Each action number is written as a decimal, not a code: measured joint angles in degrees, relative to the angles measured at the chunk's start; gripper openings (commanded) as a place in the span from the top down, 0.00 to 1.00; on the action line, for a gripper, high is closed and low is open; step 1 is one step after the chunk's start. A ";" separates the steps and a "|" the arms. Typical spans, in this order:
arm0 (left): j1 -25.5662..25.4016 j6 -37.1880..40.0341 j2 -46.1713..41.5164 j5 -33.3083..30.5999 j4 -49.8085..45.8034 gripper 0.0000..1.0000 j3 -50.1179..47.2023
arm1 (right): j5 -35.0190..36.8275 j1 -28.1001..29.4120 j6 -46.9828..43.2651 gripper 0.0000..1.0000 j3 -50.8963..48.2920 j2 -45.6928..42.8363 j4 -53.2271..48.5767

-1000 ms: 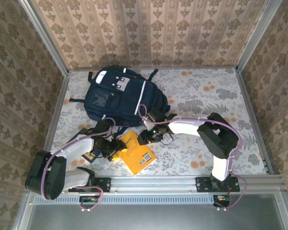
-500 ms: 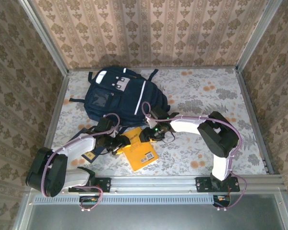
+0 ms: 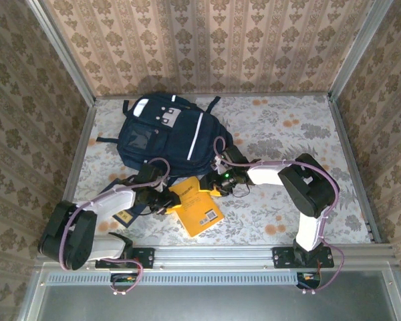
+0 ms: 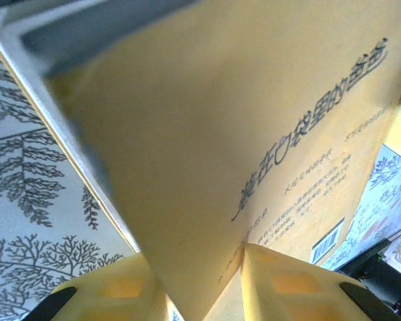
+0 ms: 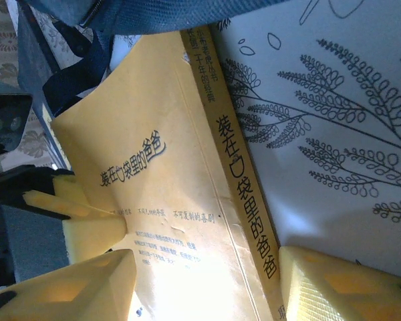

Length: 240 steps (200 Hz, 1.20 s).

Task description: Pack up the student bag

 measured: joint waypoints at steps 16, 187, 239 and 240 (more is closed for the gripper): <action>0.00 0.33 -2.29 0.02 -1.40 0.79 0.90 | -0.02 -0.04 0.04 0.42 -0.50 -0.09 0.85; -0.74 3.45 -17.97 6.14 -2.27 1.00 7.78 | -9.09 -4.50 10.38 0.07 -13.79 -6.54 26.45; -0.74 3.85 -16.28 6.23 0.07 1.00 7.78 | -13.33 -0.22 14.23 0.39 -13.79 -8.07 35.28; -0.74 3.85 -16.26 6.23 0.02 1.00 7.78 | -13.31 -0.20 14.38 0.40 -13.79 -8.09 35.17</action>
